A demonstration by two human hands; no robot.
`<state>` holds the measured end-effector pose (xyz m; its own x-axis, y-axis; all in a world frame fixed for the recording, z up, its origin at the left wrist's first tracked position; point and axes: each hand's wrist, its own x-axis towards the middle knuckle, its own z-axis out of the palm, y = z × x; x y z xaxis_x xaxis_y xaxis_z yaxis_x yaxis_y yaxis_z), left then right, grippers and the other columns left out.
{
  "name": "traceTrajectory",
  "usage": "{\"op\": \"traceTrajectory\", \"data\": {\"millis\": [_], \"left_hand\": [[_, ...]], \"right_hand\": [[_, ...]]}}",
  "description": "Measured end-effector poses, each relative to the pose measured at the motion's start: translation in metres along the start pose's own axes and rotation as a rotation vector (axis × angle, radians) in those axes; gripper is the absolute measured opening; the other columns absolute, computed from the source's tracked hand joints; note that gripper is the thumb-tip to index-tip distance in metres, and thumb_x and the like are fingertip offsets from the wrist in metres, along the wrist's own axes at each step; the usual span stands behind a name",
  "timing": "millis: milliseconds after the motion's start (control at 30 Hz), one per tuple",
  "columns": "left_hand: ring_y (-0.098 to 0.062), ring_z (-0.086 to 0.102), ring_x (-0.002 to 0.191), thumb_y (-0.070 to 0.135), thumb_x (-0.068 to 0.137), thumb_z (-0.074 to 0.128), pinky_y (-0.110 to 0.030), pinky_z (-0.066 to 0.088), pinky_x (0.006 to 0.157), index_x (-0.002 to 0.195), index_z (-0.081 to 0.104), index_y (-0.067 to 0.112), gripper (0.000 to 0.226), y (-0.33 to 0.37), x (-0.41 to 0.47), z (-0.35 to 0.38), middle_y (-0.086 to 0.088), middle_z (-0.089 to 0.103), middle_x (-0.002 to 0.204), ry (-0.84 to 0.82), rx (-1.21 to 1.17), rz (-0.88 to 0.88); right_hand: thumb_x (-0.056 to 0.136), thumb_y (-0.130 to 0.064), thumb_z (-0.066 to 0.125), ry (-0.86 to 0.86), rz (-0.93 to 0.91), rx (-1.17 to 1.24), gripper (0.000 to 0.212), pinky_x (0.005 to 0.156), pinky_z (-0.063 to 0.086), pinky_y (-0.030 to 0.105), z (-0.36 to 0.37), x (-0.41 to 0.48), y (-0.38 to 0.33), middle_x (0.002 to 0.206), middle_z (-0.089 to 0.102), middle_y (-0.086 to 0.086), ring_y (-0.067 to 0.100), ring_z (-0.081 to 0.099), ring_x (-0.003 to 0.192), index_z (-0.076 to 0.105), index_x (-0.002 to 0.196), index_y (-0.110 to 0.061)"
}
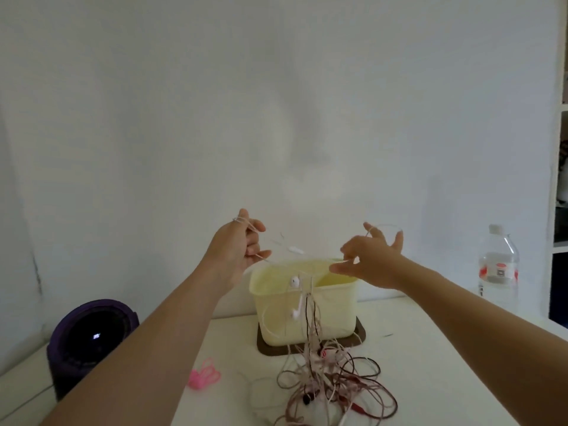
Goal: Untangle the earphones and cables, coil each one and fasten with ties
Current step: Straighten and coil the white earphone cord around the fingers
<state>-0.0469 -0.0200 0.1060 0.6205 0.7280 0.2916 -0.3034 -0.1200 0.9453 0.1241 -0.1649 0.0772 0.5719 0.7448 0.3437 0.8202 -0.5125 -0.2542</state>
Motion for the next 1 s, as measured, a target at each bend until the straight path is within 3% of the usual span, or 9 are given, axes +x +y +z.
{"op": "traceTrajectory", "data": {"millis": [100,167,367,500,600,733,833,900,1000], "left_hand": [[-0.006,0.028,0.036,0.025,0.103,0.032,-0.027,0.049,0.056,0.071,0.051,0.013,0.039,-0.006,0.001,-0.009,0.007,0.029,0.045,0.024,0.041,0.020],[-0.006,0.029,0.036,0.022,0.103,0.033,-0.027,0.047,0.056,0.071,0.050,0.013,0.037,-0.009,0.001,-0.013,0.008,0.030,0.044,0.030,0.053,0.029],[-0.006,0.031,0.037,0.035,0.103,0.031,-0.025,0.047,0.057,0.073,0.052,0.012,0.043,0.008,0.003,0.006,0.007,0.031,0.045,0.044,-0.110,0.093],[-0.010,0.046,0.048,0.036,0.102,0.032,-0.032,0.054,0.064,0.075,0.058,0.008,0.046,0.009,-0.001,0.023,0.002,0.042,0.052,-0.009,-0.210,0.042],[-0.020,0.063,0.073,0.040,0.101,0.032,-0.043,0.052,0.084,0.083,0.063,0.007,0.049,-0.019,-0.013,0.022,-0.004,0.057,0.066,-0.114,-0.179,-0.151],[-0.024,0.063,0.083,0.041,0.099,0.036,-0.043,0.048,0.084,0.090,0.062,0.009,0.042,-0.074,-0.034,0.011,-0.005,0.065,0.075,-0.244,-0.042,-0.398],[-0.018,0.063,0.086,0.033,0.096,0.047,-0.036,0.052,0.078,0.099,0.060,0.012,0.025,-0.109,-0.050,0.005,-0.005,0.063,0.087,-0.308,0.090,-0.466],[-0.012,0.061,0.085,0.025,0.093,0.055,-0.033,0.052,0.079,0.104,0.062,0.017,0.015,-0.125,-0.059,0.004,-0.002,0.061,0.092,-0.372,0.235,-0.410],[-0.012,0.059,0.080,0.014,0.090,0.061,-0.026,0.050,0.073,0.105,0.066,0.024,0.018,-0.142,-0.057,0.000,0.000,0.061,0.097,-0.388,0.451,-0.249]], "right_hand": [[0.091,-0.057,0.043,0.041,0.083,-0.041,0.049,0.110,0.003,0.060,-0.006,0.003,0.004,0.114,0.061,-0.003,0.019,0.030,0.136,0.069,0.098,-0.016],[0.094,-0.053,0.040,0.216,0.138,0.011,0.049,0.109,0.015,0.051,-0.020,0.006,0.004,0.097,0.064,0.001,0.022,0.049,0.117,0.068,0.090,-0.013],[0.096,-0.040,0.049,0.569,0.137,0.789,0.039,0.074,0.048,0.032,-0.069,0.020,-0.006,0.075,0.064,0.001,0.019,0.057,0.066,0.064,0.077,-0.009],[0.099,-0.030,0.045,0.246,0.116,1.523,0.037,0.071,0.054,0.030,-0.078,0.007,-0.027,0.076,0.065,0.010,0.016,0.061,0.047,0.049,0.071,-0.007],[0.099,-0.031,0.044,-0.122,0.066,1.304,0.041,0.070,0.058,0.030,-0.047,-0.007,-0.025,0.077,0.068,0.014,0.020,0.068,0.056,0.052,0.071,-0.003],[0.094,-0.029,0.054,-0.409,0.048,0.810,0.028,0.079,0.057,0.033,0.015,-0.026,-0.002,0.083,0.068,0.011,0.021,0.068,0.071,0.058,0.098,-0.001],[0.089,-0.015,0.063,-0.506,0.028,0.568,0.016,0.080,0.057,0.030,0.047,-0.037,0.013,0.088,0.071,0.011,0.020,0.071,0.081,0.061,0.097,-0.001],[0.085,-0.005,0.062,-0.492,0.009,0.512,0.004,0.078,0.057,0.027,0.058,-0.043,0.017,0.084,0.071,0.009,0.018,0.071,0.081,0.063,0.089,-0.008],[0.083,-0.001,0.057,-0.382,0.007,0.560,0.013,0.080,0.058,0.032,0.060,-0.045,0.017,0.080,0.071,0.008,0.018,0.070,0.075,0.064,0.083,-0.011]]}}
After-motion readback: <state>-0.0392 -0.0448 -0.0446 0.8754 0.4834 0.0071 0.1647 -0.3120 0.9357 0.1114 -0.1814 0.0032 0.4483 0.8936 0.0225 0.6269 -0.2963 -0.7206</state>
